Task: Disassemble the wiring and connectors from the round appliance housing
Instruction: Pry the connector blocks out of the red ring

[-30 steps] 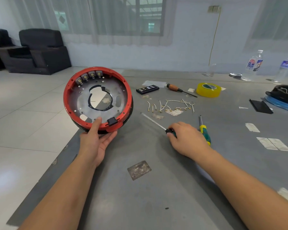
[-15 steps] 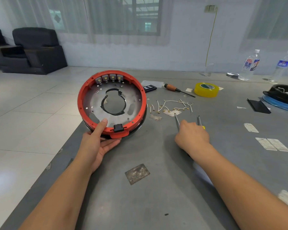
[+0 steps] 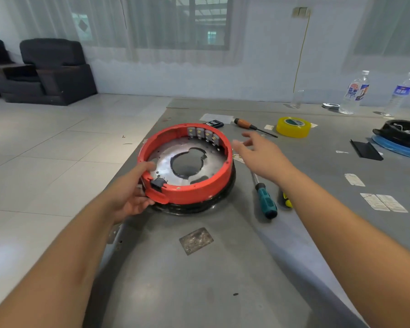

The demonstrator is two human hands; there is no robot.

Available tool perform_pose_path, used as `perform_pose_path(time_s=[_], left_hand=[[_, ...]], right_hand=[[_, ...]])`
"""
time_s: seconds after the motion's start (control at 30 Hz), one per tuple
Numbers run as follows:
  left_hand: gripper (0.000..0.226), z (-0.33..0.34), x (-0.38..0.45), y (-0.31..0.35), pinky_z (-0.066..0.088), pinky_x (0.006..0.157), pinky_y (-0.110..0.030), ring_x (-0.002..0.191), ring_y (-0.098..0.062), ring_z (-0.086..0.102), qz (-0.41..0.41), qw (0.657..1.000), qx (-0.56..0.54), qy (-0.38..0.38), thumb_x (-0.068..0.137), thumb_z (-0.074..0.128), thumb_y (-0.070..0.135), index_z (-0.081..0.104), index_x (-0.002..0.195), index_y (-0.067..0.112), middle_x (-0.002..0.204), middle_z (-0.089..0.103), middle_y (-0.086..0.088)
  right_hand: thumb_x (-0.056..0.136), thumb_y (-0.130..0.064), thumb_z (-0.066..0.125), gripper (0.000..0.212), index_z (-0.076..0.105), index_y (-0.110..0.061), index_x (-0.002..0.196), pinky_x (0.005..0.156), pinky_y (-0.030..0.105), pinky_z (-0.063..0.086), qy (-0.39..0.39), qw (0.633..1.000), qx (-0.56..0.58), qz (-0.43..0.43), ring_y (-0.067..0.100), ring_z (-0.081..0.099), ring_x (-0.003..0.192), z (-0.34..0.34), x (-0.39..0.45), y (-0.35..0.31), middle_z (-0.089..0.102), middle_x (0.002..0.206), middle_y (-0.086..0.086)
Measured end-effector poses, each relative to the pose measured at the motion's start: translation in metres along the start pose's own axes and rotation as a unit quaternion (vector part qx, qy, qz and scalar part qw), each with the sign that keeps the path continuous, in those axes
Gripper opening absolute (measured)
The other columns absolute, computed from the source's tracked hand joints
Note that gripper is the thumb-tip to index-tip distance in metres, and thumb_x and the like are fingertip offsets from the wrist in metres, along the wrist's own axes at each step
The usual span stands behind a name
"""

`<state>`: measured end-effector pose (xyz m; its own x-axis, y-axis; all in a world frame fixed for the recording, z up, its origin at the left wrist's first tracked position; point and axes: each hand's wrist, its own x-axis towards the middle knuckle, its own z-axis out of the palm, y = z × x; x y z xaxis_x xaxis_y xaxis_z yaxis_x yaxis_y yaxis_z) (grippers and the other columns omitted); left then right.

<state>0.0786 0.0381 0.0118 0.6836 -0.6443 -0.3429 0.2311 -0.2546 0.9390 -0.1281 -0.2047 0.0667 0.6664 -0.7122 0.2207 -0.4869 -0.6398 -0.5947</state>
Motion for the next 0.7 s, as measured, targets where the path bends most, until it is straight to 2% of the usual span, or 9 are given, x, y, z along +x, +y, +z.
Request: perform_pose_path(time_s=[0.1, 0.17, 0.23, 0.3, 0.37, 0.47, 0.53, 0.6, 0.7], left_hand=[[0.051, -0.005, -0.008, 0.013, 0.033, 0.054, -0.028, 0.053, -0.017, 0.049, -0.008, 0.996, 0.077, -0.044, 0.058, 0.080, 0.072, 0.071, 0.081, 0.027, 0.092, 0.067, -0.011], [0.052, -0.006, -0.013, 0.018, 0.029, 0.060, -0.031, 0.061, -0.016, 0.045, -0.024, 0.990, 0.114, -0.074, 0.059, 0.081, 0.074, 0.074, 0.089, 0.032, 0.106, 0.067, -0.007], [0.057, -0.005, -0.018, 0.021, 0.032, 0.068, -0.032, 0.070, -0.018, 0.047, -0.033, 0.988, 0.128, -0.084, 0.063, 0.081, 0.076, 0.074, 0.098, 0.032, 0.115, 0.071, -0.006], [0.059, -0.005, -0.020, 0.019, 0.038, 0.083, -0.035, 0.086, -0.023, 0.056, -0.020, 0.990, 0.121, -0.062, 0.075, 0.079, 0.074, 0.079, 0.104, 0.024, 0.121, 0.077, -0.009], [0.058, -0.005, -0.022, 0.017, 0.046, 0.086, -0.037, 0.085, -0.023, 0.061, 0.009, 0.992, 0.120, -0.024, 0.087, 0.073, 0.067, 0.082, 0.111, 0.015, 0.111, 0.080, -0.009], [0.041, 0.000, -0.029, 0.013, 0.058, 0.070, -0.030, 0.072, -0.019, 0.069, 0.058, 0.990, 0.125, -0.001, 0.097, 0.070, 0.051, 0.083, 0.107, 0.013, 0.097, 0.080, -0.007], [0.026, 0.003, -0.032, 0.007, 0.063, 0.082, -0.036, 0.086, -0.018, 0.075, 0.087, 0.987, 0.131, 0.019, 0.098, 0.073, 0.036, 0.081, 0.110, 0.015, 0.105, 0.081, -0.008], [0.028, 0.006, -0.032, 0.001, 0.057, 0.101, -0.043, 0.102, -0.022, 0.073, 0.102, 0.981, 0.154, 0.060, 0.095, 0.077, 0.023, 0.074, 0.121, 0.013, 0.113, 0.077, -0.008], [0.030, 0.013, -0.033, -0.003, 0.050, 0.087, -0.036, 0.095, -0.017, 0.066, 0.110, 0.956, 0.237, 0.134, 0.092, 0.078, 0.022, 0.065, 0.119, 0.016, 0.111, 0.069, -0.004]], right_hand=[[0.094, -0.067, 0.051, 0.069, 0.041, -0.031, 0.151, 0.108, 0.039, 0.043, -0.059, 0.998, 0.017, -0.025, 0.023, 0.057, 0.127, 0.006, 0.007, -0.011, 0.058, 0.141, 0.003], [0.097, -0.059, 0.053, 0.055, 0.051, -0.031, 0.143, 0.098, 0.031, 0.044, -0.110, 0.993, -0.018, -0.026, 0.024, 0.060, 0.121, 0.013, 0.009, -0.014, 0.064, 0.130, 0.003], [0.101, -0.049, 0.050, 0.034, 0.065, -0.022, 0.116, 0.082, 0.031, 0.041, -0.147, 0.984, -0.085, -0.049, 0.028, 0.061, 0.112, 0.021, 0.007, -0.015, 0.067, 0.107, 0.003], [0.103, -0.044, 0.047, 0.034, 0.064, -0.015, 0.098, 0.073, 0.033, 0.037, -0.146, 0.982, -0.106, -0.052, 0.030, 0.060, 0.100, 0.026, 0.002, -0.014, 0.063, 0.091, 0.003], [0.102, -0.043, 0.047, 0.036, 0.064, -0.013, 0.092, 0.068, 0.033, 0.037, -0.137, 0.985, -0.100, -0.034, 0.029, 0.059, 0.092, 0.028, -0.005, -0.015, 0.062, 0.083, 0.002], [0.104, -0.041, 0.043, 0.040, 0.062, -0.008, 0.091, 0.074, 0.033, 0.038, -0.135, 0.982, -0.130, -0.021, 0.034, 0.059, 0.100, 0.032, -0.013, -0.016, 0.066, 0.099, 0.014], [0.105, -0.039, 0.040, 0.040, 0.057, -0.009, 0.086, 0.076, 0.033, 0.038, -0.131, 0.979, -0.155, -0.013, 0.037, 0.058, 0.105, 0.035, -0.018, -0.016, 0.064, 0.107, 0.020], [0.106, -0.038, 0.038, 0.041, 0.051, -0.011, 0.079, 0.075, 0.033, 0.037, -0.131, 0.976, -0.174, 0.001, 0.036, 0.058, 0.103, 0.035, -0.024, -0.018, 0.063, 0.106, 0.021], [0.105, -0.041, 0.036, 0.042, 0.061, -0.007, 0.099, 0.078, 0.034, 0.037, -0.137, 0.969, -0.207, 0.020, 0.038, 0.059, 0.109, 0.034, -0.033, -0.021, 0.065, 0.117, 0.023]])
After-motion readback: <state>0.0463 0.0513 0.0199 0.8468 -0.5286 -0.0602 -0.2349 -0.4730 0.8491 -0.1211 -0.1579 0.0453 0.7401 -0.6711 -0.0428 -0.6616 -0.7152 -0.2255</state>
